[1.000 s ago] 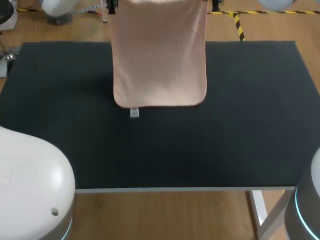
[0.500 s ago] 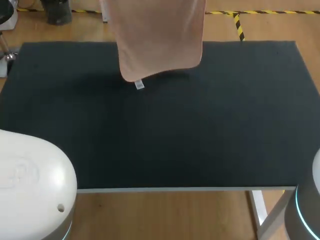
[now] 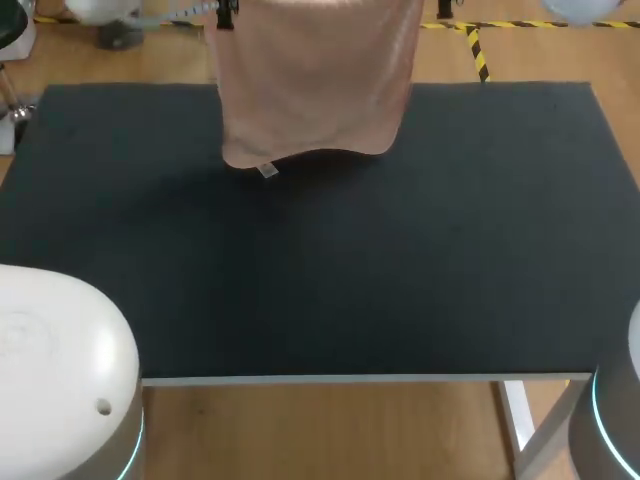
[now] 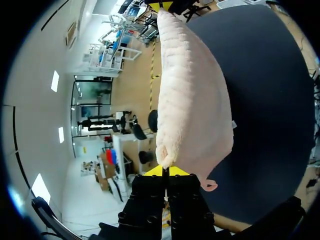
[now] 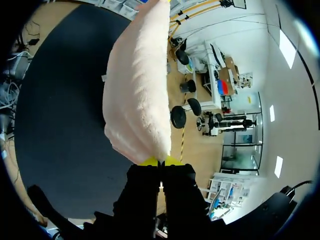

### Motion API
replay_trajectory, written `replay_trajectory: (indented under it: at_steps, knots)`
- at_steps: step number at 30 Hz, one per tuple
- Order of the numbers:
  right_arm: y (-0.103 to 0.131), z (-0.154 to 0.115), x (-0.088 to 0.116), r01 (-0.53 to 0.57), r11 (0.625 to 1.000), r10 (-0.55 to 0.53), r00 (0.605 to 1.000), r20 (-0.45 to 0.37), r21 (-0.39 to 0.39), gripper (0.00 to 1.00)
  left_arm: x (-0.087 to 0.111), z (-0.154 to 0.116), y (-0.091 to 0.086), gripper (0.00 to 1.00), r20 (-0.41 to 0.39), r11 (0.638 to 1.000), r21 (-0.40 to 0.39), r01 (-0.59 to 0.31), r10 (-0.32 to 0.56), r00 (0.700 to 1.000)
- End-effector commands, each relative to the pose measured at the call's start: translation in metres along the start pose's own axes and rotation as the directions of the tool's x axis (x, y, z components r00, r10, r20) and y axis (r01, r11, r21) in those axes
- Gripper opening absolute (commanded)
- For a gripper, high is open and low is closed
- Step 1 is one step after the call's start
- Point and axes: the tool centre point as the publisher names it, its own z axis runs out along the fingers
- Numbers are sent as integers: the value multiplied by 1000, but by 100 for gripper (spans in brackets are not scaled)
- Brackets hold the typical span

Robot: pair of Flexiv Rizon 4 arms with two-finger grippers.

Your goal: Fold the towel

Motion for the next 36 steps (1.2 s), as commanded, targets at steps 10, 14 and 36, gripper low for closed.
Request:
replay_trajectory:
  at_steps: [10, 14, 36]
  knots:
    - [7, -22, 94, 21, 999, -25, 995, -96, -49, 0, 104, 12, -2, 0, -177, 998, 56, 10, 0, 984]
    - [1, -20, 121, -5, 999, -4, 986, -166, -53, 0, 124, 19, -4, 0, -240, 998, 62, 17, -1, 971]
    - [-19, 88, 212, -101, 994, 100, 826, -554, 28, 0, 217, 127, -44, 0, -647, 991, 113, 74, 17, 763]
